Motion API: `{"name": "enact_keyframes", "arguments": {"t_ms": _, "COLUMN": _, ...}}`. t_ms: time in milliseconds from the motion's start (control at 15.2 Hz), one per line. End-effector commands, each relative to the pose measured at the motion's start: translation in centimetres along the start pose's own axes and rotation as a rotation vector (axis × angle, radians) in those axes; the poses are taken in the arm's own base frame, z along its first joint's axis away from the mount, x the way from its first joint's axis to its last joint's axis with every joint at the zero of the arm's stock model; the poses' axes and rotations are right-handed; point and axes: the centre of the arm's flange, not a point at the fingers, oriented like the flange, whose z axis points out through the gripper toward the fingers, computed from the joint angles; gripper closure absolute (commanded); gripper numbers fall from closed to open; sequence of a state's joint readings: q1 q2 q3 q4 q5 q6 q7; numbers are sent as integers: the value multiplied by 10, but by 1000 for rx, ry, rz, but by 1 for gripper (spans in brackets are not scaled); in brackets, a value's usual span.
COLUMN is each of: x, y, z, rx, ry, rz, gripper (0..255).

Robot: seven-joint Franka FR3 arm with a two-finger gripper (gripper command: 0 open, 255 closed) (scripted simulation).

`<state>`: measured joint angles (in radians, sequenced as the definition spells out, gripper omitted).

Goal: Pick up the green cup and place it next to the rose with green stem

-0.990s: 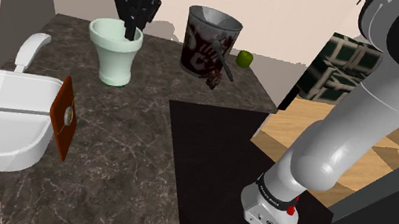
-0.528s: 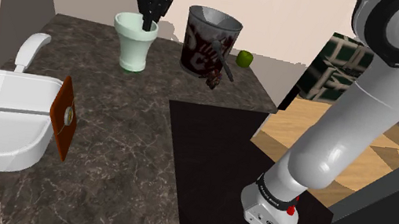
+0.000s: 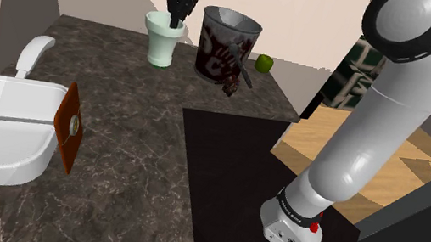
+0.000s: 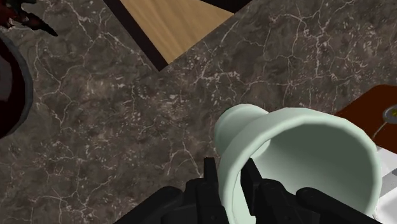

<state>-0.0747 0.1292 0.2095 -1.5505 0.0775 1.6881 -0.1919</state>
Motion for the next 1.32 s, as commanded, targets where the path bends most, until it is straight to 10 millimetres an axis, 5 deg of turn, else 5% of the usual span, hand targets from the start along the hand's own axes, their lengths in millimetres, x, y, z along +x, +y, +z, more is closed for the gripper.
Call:
{"name": "enact_keyframes", "arguments": {"t_ms": 0, "x": 7, "y": 26, "z": 1, "rx": 0, "ry": 1, "rz": -1, "gripper": 255}}
{"name": "enact_keyframes", "arguments": {"t_ms": 858, "x": 46, "y": 199, "z": 1, "rx": 0, "ry": 1, "rz": -1, "gripper": 255}}
{"name": "enact_keyframes", "arguments": {"t_ms": 1254, "x": 45, "y": 202, "z": 33, "rx": 0, "ry": 1, "rz": -1, "gripper": 255}}
